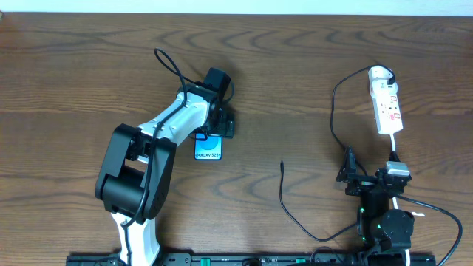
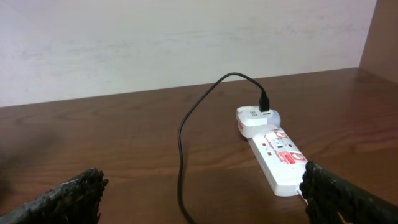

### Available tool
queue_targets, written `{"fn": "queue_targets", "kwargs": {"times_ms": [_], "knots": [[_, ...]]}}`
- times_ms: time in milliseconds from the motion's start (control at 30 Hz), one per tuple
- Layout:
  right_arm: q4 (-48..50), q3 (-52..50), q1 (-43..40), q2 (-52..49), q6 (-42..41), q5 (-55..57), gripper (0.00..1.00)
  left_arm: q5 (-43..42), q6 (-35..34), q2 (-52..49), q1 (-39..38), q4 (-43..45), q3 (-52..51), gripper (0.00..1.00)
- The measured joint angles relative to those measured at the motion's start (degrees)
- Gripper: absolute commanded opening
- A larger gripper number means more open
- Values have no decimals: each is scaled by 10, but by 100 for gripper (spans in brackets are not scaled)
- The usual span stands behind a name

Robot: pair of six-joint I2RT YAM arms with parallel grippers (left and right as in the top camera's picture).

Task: Plug charger to phone and switch on socket

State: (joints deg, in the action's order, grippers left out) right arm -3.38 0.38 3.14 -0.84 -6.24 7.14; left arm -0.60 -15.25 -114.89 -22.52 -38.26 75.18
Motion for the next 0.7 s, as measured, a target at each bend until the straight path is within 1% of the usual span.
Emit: {"fn": "queue_targets", "kwargs": {"times_ms": [567, 700], "knots": [[0, 0, 0, 0, 0, 0, 99, 0, 0, 0, 0, 3, 0, 99], [0, 0, 0, 0, 0, 0, 99, 0, 0, 0, 0, 4, 0, 96]]}}
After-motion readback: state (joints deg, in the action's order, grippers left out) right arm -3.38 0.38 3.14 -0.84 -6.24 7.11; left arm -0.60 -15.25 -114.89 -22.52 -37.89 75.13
